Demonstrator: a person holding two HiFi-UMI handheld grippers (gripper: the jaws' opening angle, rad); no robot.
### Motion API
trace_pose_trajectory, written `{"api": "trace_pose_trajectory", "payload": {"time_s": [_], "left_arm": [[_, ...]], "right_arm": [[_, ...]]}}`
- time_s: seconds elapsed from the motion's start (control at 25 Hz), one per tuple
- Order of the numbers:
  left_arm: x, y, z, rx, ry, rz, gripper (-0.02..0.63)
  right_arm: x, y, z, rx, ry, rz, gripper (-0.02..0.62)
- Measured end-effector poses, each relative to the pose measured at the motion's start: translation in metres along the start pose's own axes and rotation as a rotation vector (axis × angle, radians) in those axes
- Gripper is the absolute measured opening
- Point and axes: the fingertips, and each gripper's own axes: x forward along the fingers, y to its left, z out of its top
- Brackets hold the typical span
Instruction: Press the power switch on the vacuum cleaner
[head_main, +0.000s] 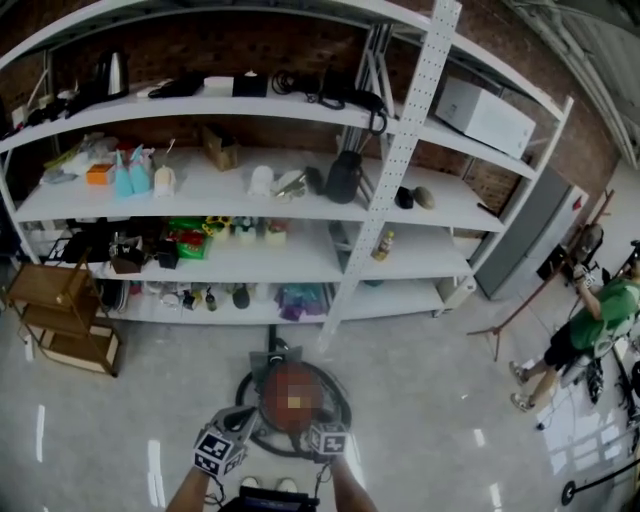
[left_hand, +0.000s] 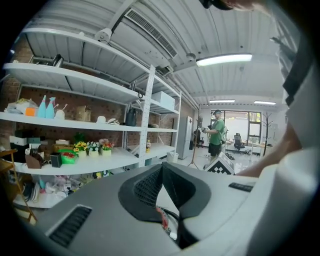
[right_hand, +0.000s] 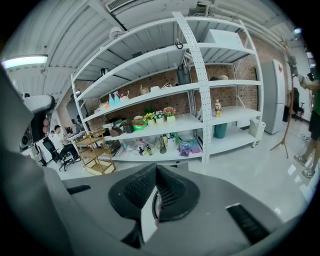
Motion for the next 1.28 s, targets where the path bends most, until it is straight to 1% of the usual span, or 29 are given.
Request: {"api": "trace_pose_trajectory", "payload": {"time_s": [0.12, 0.32, 0.6, 0.8, 0.92, 1.08, 1.28], "left_arm": [[-0.003, -0.002, 0.012, 0.026, -0.017, -0.001, 0.006], [-0.005, -0.010, 0.036, 0.038, -0.047, -0.009, 0.006], [-0.006, -0.015, 0.050, 0.049, -0.084, -0.005, 0.006], [-0.004, -0.016, 0.061, 0.060, -0.099, -0.001, 0.006], [-0.002, -0.014, 0.062, 0.059, -0.113, 0.006, 0.006], [-0.002, -0.011, 0.063, 0.063, -0.122, 0.011, 0.007], [0.001, -0.009, 0.073, 0.078, -0.137, 0.011, 0.006]], "right_arm": [[-0.005, 0.000, 0.007, 0.002, -0.018, -0.005, 0.012], [-0.022, 0.001, 0.032, -0.001, -0.067, -0.006, 0.012], [-0.046, 0.004, 0.053, 0.021, -0.137, 0.007, 0.012], [-0.066, 0.009, 0.070, -0.012, -0.181, 0.011, 0.012], [-0.076, 0.014, 0.080, -0.025, -0.219, 0.023, 0.012], [-0.095, 0.022, 0.105, -0.045, -0.290, 0.025, 0.012], [-0.115, 0.034, 0.131, -0.076, -0.346, 0.033, 0.012]]}}
